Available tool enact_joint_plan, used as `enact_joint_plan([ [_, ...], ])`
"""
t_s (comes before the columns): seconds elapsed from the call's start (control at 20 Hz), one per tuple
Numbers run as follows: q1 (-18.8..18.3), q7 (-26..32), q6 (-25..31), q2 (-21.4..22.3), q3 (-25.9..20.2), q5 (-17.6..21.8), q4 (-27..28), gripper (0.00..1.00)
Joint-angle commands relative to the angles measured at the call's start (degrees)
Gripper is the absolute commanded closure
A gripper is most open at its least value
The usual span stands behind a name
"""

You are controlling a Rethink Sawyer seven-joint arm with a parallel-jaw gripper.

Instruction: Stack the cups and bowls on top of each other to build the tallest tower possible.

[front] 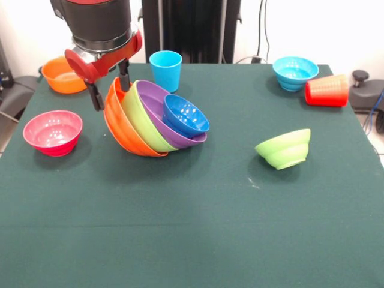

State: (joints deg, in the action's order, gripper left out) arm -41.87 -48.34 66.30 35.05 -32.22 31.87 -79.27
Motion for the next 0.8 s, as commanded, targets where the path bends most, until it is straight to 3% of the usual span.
enact_joint_plan([
  [0.05, 2.6, -2.6, -2.3, -4.2, 3.5, 4.1, -2.4, 0.0],
  [0.8, 5.0, -3.8, -2.6, -7.0, 4.5, 4.2, 1.3, 0.0],
])
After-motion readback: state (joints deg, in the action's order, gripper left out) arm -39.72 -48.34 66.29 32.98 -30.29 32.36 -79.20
